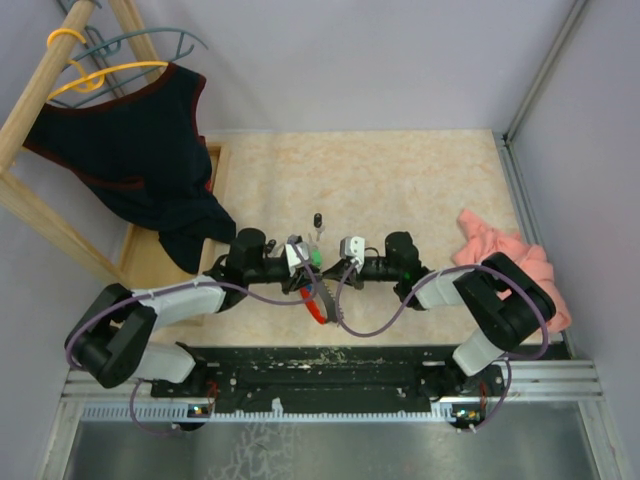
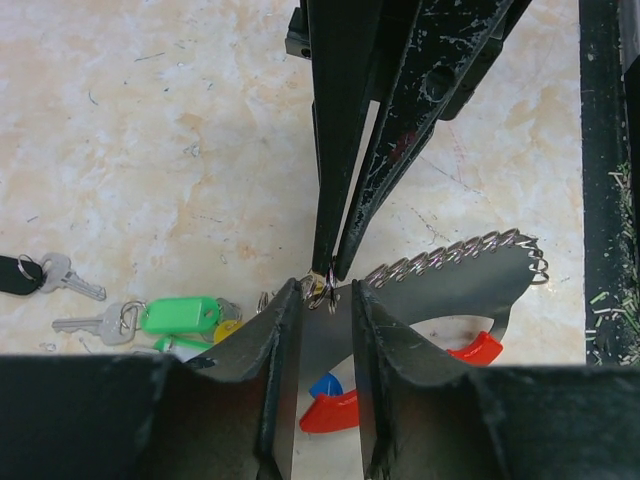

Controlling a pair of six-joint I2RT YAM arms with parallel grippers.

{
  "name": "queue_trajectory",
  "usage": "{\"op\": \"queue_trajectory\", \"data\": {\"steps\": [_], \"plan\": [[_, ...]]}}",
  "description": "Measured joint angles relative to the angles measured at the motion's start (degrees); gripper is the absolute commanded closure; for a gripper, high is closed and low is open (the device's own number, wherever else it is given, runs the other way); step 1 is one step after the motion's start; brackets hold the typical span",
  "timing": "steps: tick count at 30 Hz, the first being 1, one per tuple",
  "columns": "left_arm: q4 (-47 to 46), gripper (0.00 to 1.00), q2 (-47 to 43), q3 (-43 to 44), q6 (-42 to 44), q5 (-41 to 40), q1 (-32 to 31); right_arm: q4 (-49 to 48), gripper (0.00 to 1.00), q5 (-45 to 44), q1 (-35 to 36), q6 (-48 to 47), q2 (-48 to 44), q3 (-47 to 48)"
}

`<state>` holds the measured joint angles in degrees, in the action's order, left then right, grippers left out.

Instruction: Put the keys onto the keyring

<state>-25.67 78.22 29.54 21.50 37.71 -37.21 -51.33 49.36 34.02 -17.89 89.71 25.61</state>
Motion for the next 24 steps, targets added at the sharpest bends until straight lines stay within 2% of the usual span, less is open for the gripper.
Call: {"op": "queue_trajectory", "data": {"steps": [6,24], "plan": [[-1.25,0.72,0.02,-0.50,0.00,-0.20,-0.11,-0.98,1.00,-0.24,0.09,1.18,0.00,-0.09],[-7.17,0.71,-2.86,-6.01,-3.76,-1.68,-0.02,-8.87,1.00,-2.16,0.09,4.09,0.00,-2.36]]}}
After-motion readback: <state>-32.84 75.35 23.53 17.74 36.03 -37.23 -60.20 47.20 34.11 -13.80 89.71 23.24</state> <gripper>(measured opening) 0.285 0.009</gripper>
